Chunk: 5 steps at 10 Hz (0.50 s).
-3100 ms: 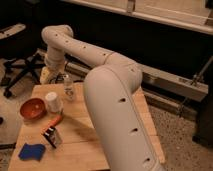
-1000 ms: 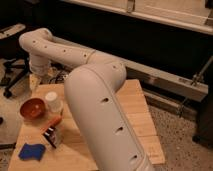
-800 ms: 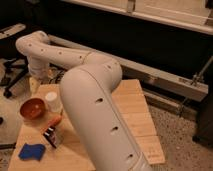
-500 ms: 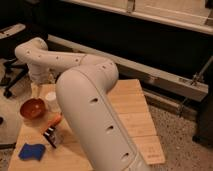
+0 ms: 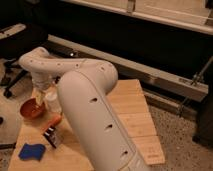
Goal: Place the ceramic cup over the eraser
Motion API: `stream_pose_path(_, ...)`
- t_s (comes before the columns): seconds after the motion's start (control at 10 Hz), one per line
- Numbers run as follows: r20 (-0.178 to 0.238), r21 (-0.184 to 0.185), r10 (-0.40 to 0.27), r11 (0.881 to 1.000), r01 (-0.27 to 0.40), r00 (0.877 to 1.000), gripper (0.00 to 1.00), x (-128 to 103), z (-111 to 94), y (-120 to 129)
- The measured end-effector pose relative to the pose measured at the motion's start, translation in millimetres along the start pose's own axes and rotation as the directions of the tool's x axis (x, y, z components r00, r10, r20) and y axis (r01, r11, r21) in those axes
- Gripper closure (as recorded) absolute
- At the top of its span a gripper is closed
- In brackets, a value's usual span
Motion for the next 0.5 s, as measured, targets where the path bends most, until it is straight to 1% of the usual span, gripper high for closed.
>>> stream_pose_path(0.3,0.016,-0.001,-0.041,0.999,0.041,0.999,0.2,-3,11,-5)
stream_pose_path(0.5,0.016,0.0,-0.06,0.998,0.06,0.998,0.2,-5,17,-8)
